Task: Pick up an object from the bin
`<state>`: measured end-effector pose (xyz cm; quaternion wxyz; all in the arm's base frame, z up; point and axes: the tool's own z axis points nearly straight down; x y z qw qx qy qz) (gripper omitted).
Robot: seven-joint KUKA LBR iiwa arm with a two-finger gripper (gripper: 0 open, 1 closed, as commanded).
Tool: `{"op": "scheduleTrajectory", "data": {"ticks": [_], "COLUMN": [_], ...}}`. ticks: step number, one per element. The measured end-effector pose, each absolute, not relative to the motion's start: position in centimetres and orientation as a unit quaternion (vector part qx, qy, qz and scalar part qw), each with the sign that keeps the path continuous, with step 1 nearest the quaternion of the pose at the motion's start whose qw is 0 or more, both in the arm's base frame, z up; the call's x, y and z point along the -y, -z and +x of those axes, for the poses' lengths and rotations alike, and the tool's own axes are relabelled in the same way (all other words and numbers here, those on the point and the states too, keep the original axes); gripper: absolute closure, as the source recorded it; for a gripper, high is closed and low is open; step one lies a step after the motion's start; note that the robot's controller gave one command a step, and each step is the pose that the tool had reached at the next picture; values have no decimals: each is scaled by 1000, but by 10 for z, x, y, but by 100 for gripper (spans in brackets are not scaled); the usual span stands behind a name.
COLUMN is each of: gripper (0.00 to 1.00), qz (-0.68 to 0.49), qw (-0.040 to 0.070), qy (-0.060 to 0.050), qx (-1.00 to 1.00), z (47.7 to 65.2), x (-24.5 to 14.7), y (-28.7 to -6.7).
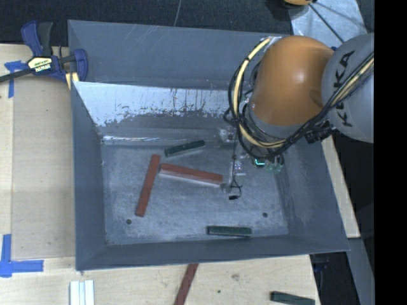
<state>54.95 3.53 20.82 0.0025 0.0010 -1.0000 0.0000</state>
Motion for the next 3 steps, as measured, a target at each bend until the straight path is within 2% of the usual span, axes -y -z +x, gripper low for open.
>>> {"op": "scheduleTrajectory", "data": {"ticks": [1,2,3], "gripper": [100,100,0], "qz": [0,0,-57], "qw": [-2,-2,0], "qy": [0,0,0], "qx": [1000,1000,998], "z": [551,551,543], "x": [-35,-35,-48], "y": [-213,-213,-146]}}
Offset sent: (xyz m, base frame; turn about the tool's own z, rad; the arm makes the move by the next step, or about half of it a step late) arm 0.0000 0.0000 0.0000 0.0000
